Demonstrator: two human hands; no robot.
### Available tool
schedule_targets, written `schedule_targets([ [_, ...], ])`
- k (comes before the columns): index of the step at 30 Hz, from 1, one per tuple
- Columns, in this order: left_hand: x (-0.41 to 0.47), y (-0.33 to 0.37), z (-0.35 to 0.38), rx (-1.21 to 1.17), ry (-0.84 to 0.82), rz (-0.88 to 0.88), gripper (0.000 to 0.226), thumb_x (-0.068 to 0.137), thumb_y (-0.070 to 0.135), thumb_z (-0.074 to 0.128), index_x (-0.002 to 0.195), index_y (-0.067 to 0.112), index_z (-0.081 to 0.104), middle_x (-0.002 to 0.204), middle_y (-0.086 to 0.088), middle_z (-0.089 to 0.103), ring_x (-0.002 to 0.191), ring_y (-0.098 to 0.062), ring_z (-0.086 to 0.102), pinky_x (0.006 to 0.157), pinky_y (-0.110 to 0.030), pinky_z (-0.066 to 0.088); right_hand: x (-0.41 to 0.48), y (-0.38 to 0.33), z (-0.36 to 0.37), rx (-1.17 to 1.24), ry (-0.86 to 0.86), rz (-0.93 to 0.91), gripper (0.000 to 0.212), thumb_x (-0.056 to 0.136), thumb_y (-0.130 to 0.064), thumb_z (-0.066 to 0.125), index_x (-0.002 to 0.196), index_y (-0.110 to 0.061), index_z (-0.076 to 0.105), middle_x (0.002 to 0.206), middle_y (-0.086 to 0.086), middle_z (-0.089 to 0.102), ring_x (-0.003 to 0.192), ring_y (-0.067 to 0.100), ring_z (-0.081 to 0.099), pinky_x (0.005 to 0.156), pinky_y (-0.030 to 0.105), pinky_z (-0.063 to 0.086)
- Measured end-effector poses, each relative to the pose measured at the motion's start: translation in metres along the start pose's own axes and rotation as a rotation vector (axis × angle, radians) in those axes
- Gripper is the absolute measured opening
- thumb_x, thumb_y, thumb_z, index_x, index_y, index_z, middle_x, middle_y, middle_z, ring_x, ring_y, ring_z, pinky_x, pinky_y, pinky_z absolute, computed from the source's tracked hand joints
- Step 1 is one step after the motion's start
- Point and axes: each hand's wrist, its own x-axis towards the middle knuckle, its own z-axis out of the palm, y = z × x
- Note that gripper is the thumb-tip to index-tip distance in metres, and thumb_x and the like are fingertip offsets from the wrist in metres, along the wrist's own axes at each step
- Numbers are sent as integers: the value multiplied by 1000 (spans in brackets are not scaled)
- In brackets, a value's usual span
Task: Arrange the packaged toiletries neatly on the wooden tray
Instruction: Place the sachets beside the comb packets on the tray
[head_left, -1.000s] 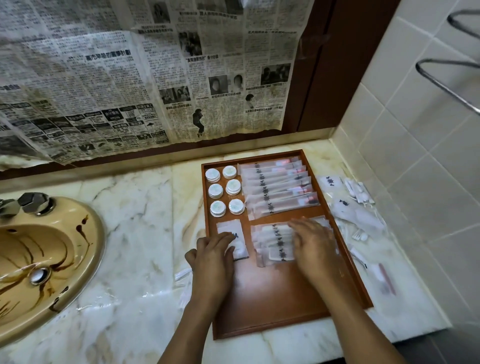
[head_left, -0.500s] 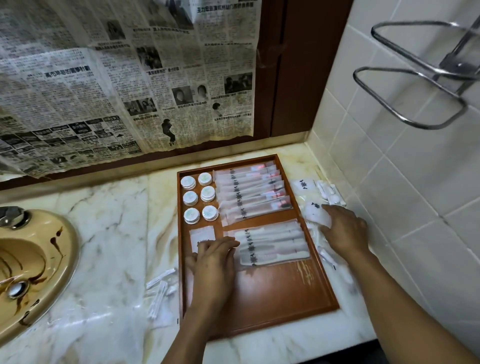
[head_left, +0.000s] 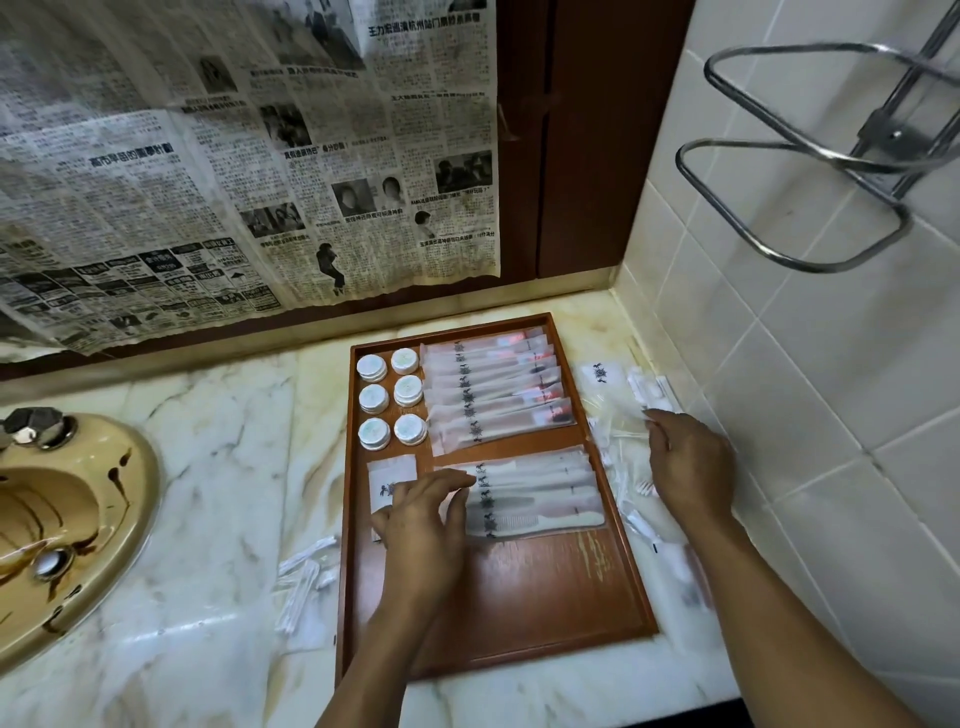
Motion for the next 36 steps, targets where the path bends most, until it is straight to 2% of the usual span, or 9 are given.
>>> schedule_targets([
  [4,5,30,-7,-479,-108,-283,13,97,25,67,95,34,77,95,15,76,88,-5,69,80,-30,55,-12,-30,-28,392,96,167,17,94,-13,67,108,-12,77,102,1,77,91,9,70,81,13,51],
  [10,15,79,-26,-638,-343,-439,33,97,48,61,97,21,78,90,11,78,70,-11,57,62,-26,44,-49,-81,-46,905,-133,505,13,87,-18,77,98,-25,77,88,-7,78,88,11,73,83,28,57],
  [14,19,86,-31,-646,-414,-471,44,93,62,58,104,24,76,89,10,79,71,-16,57,59,-25,43,-81,-109,-52,835,-223,175,18,84,-6,77,95,-20,80,90,-12,77,88,3,72,81,18,54],
  [18,15,75,-35,-687,-316,-562,29,94,31,71,98,3,77,81,-6,75,63,-15,59,44,-13,40,-95,-114,-45,510,-215,-356,30,76,-5,73,99,-23,80,96,-13,74,91,2,66,82,19,50],
  [20,12,65,-39,-694,-287,-606,18,93,16,72,97,-1,76,81,-8,76,53,-7,64,41,-12,40,-97,-112,-40,466,-259,-423,34,74,-8,70,101,-27,78,100,-15,72,94,3,64,84,24,50],
  [24,4,45,-50,-728,-224,-605,10,94,9,70,96,1,76,78,-4,75,48,1,63,40,-12,40,-103,-118,-40,707,-336,-168,26,84,-2,74,96,-24,81,94,-15,74,91,4,70,83,21,54],
  [29,-7,30,-60,-814,-234,-545,10,93,4,69,100,0,76,73,3,76,54,1,65,44,-10,42,-98,-135,-39,818,-424,332,4,89,-24,74,91,-24,78,85,-16,76,81,2,71,67,14,50],
  [32,-14,23,-61,-829,-267,-533,10,93,6,71,100,2,76,78,3,78,60,1,68,47,-10,44,-96,-143,-31,753,-595,412,8,89,-30,74,87,-23,79,80,-10,76,68,6,67,58,23,49],
  [36,-24,2,-62,-781,-281,-506,10,92,14,73,98,9,80,90,-4,80,71,-7,72,54,-12,47,-102,-158,-21,750,-697,457,5,88,-21,76,85,-20,81,81,-9,77,73,2,69,60,12,49],
])
